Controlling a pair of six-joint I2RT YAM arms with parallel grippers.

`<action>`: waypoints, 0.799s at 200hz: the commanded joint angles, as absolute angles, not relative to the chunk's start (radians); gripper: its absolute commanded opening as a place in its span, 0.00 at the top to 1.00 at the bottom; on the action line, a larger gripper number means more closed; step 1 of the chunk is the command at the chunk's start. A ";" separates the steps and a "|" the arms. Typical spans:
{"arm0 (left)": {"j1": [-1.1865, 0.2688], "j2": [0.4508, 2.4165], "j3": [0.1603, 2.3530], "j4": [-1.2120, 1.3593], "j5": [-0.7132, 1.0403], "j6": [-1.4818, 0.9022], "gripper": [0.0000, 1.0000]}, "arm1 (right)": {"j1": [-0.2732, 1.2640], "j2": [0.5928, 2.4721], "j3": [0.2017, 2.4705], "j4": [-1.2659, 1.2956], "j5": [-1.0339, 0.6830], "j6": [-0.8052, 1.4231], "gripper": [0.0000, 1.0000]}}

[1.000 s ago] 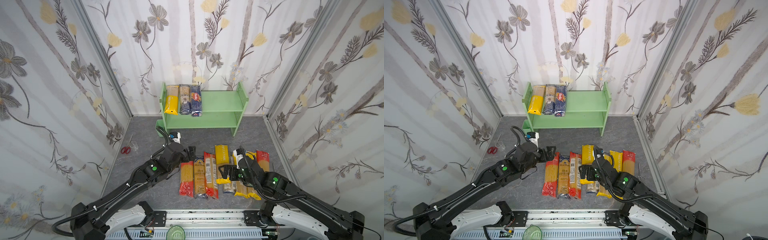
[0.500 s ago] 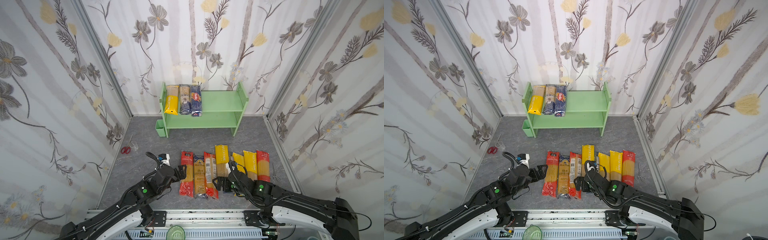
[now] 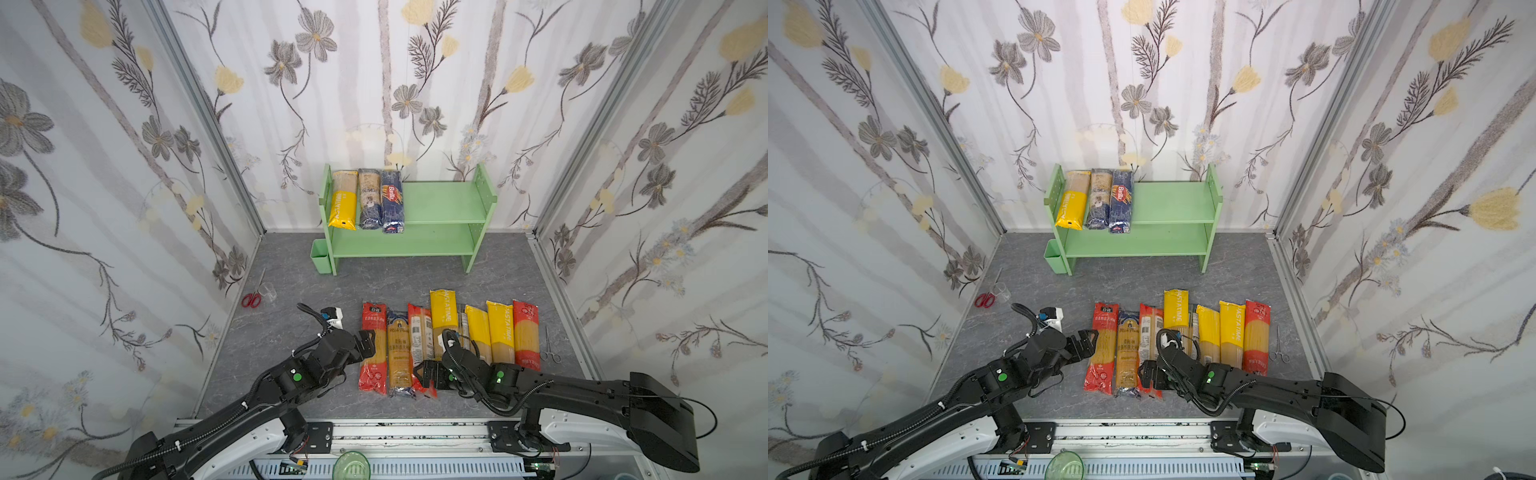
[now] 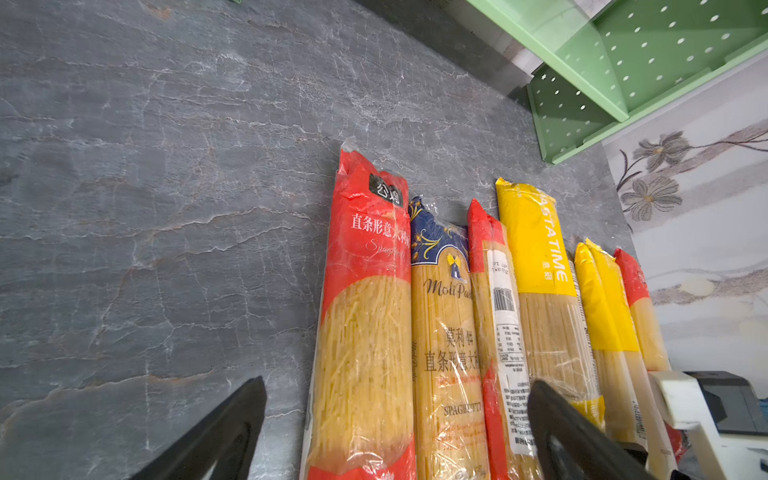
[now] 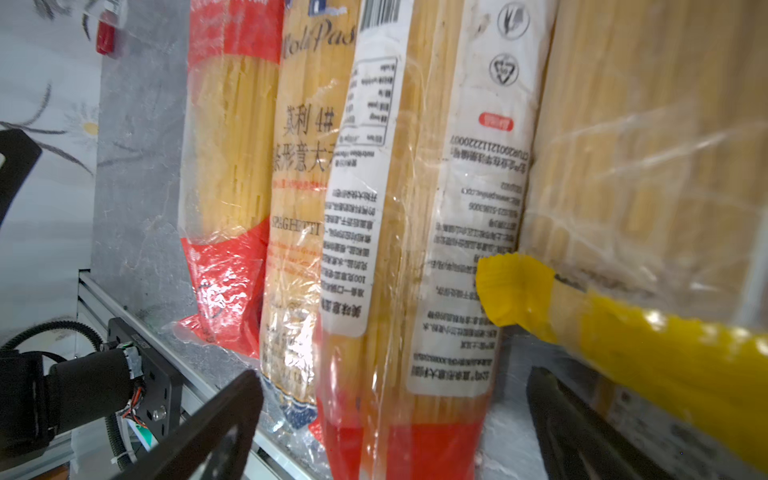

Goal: Place and organize the pasta boxes and bags onto the shelf
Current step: 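Lower the left gripper while the right gripper grasps the white-labelled red bag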

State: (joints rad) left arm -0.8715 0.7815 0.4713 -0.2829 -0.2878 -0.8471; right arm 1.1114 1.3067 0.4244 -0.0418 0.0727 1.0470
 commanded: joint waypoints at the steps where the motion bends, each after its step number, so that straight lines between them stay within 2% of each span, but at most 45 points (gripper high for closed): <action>1: -0.872 0.799 0.484 -0.265 -0.327 -0.816 0.00 | 1.115 1.358 0.444 0.016 0.055 1.078 0.00; 48: -0.873 0.836 0.516 -0.264 -0.341 -0.786 0.00 | 1.120 1.492 0.469 0.103 0.002 1.086 0.02; 58: -0.872 0.839 0.522 -0.264 -0.342 -0.784 0.00 | 1.119 1.534 0.486 0.111 -0.015 1.079 0.07; 88: -0.873 0.825 0.526 -0.264 -0.350 -0.769 0.00 | 1.124 1.629 0.524 0.133 -0.059 1.072 0.37; 120: -0.872 0.806 0.528 -0.265 -0.364 -0.758 0.00 | 1.130 1.614 0.531 0.110 -0.062 1.071 0.54; 132: -0.871 0.798 0.527 -0.265 -0.371 -0.762 0.00 | 1.131 1.601 0.531 0.086 -0.050 1.064 0.57; 145: -0.871 0.793 0.530 -0.265 -0.378 -0.763 0.00 | 1.129 1.544 0.543 0.049 -0.033 1.048 0.65; 160: -0.871 0.794 0.537 -0.265 -0.382 -0.758 0.00 | 1.129 1.509 0.568 0.002 -0.015 1.023 0.69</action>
State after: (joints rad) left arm -0.8711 0.7971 0.5182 -0.2825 -0.3454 -0.7662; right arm 1.1275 1.5539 0.5346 0.0643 -0.0200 1.0569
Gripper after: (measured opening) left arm 0.998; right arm 0.327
